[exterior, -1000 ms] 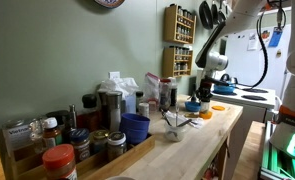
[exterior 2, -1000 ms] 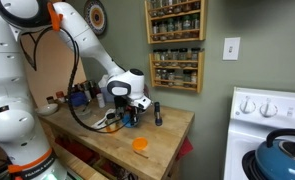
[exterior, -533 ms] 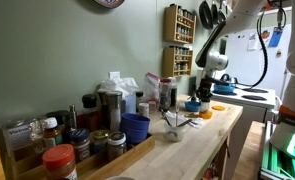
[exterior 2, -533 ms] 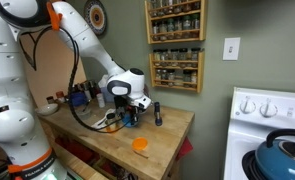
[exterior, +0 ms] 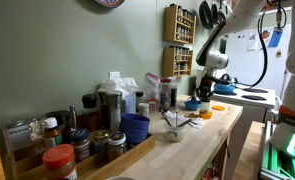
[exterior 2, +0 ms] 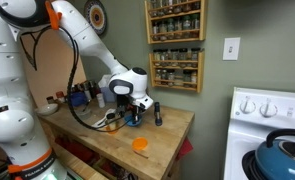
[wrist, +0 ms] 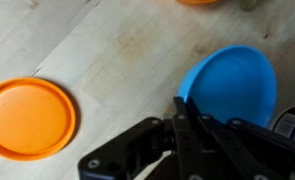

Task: Move the blue bowl backwards

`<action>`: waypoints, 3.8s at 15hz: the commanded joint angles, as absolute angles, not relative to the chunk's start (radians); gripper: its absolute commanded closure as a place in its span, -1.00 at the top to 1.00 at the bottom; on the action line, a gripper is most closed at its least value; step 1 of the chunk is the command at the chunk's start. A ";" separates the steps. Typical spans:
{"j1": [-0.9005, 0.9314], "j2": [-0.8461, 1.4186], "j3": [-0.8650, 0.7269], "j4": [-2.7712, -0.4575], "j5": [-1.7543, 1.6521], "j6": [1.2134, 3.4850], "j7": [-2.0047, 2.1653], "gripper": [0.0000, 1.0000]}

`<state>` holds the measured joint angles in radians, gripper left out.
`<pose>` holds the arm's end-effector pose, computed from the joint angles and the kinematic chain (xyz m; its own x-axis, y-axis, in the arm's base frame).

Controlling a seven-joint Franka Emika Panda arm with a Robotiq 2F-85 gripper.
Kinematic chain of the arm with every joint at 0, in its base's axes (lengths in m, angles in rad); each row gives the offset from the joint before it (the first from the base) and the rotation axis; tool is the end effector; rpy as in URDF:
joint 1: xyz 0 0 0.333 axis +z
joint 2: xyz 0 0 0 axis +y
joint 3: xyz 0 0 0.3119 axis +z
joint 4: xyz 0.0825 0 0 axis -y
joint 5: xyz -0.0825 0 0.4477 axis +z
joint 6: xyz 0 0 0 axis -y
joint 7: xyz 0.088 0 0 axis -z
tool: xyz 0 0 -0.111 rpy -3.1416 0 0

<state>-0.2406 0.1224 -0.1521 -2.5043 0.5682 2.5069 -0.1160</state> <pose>0.4469 -0.1909 0.1631 0.7326 -0.6655 -0.1424 -0.6758 -0.6865 -0.2683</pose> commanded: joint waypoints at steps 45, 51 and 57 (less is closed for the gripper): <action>-0.207 0.406 -0.144 -2.147 0.839 2.637 0.254 -0.11; -0.170 0.327 -0.152 -2.213 0.800 2.644 0.264 0.77; -0.098 0.119 -0.206 -2.431 0.529 2.725 0.391 1.00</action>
<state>-0.1345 0.2613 -0.1719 -2.2777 0.6619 2.6843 0.3177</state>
